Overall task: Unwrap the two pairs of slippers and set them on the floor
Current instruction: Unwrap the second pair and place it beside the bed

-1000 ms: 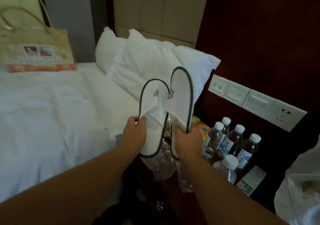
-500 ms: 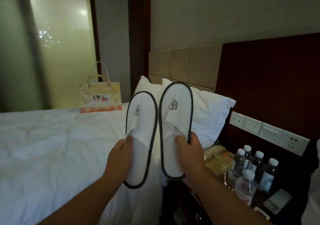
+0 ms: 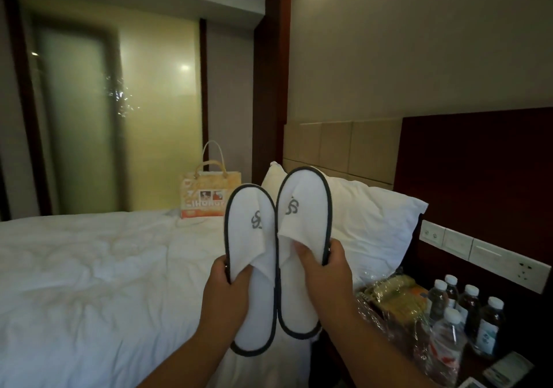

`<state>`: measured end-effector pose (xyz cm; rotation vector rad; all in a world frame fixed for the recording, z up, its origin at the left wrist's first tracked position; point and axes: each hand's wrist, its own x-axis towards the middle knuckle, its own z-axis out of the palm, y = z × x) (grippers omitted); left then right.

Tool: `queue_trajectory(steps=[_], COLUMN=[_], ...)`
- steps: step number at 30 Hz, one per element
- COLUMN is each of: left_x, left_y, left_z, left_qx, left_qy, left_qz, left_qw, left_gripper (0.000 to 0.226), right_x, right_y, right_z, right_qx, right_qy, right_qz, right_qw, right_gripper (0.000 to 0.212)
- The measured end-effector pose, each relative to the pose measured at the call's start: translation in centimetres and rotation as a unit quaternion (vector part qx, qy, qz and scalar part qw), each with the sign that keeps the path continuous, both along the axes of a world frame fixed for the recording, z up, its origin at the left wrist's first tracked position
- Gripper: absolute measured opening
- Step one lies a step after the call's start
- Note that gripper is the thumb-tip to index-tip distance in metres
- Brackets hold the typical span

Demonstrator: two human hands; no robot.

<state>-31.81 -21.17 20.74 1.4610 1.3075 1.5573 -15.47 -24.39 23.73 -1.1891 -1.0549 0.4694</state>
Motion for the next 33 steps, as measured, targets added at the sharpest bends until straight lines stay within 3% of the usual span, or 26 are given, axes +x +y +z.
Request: queue_trajectory(steps=[4,8,11,15,17,20,23,25,27,29,31,33], left_x=[-1.0,-1.2,-0.1,1.2,1.7,1.9,1.4,0.8,0.5,0.5,1.0,2.1], left_y=[-0.3,-0.6,-1.2,-2.3,-2.7,-3.2,-3.9,-4.7,-5.3,-6.5,-8.1,-9.4], left_z=[1.1,2.1,3.0,3.7,4.4,5.0,5.6,5.9,6.4,7.1,7.4,7.2], left_qx=[-0.003,-0.016,-0.009,-0.04,-0.062,-0.098,-0.158,-0.179,-0.11,0.039,0.154,0.174], left_qy=[-0.014,-0.017,-0.013,-0.138,-0.145,-0.125,-0.021,-0.032,-0.053,-0.017,0.08,0.232], left_qz=[0.021,0.01,-0.02,-0.152,-0.167,-0.159,-0.182,-0.196,-0.1,-0.009,-0.049,-0.098], left_qw=[1.0,1.0,1.0,0.978,0.973,0.974,0.97,0.964,0.988,0.999,0.984,0.952], left_gripper=[0.012,0.024,0.015,0.017,0.023,0.034,0.016,0.019,0.018,0.01,0.008,0.019], right_x=[-0.4,-1.2,-2.1,-2.9,-2.7,-2.0,-1.5,-1.3,-0.9,-0.6,-0.8,-1.2], right_y=[-1.2,-1.7,-1.8,-1.5,-1.4,-1.7,-2.6,-3.6,-4.2,-4.3,-4.4,-4.6], right_z=[0.8,1.5,1.5,1.0,1.0,1.4,1.6,1.8,2.0,2.3,2.7,3.0], right_qx=[0.023,-0.021,-0.044,-0.078,-0.068,-0.055,-0.042,-0.03,-0.01,0.002,0.008,0.015], right_qy=[0.035,0.067,0.087,0.151,0.171,0.176,0.142,0.118,0.111,0.108,0.088,0.068], right_qz=[0.039,0.111,0.187,0.252,0.259,0.212,0.188,0.175,0.144,0.113,0.087,0.071], right_qw=[0.998,0.991,0.977,0.953,0.948,0.96,0.971,0.977,0.983,0.988,0.992,0.995], right_gripper=[0.006,0.016,0.024,0.049,0.051,0.031,0.02,0.016,0.014,0.01,0.014,0.018])
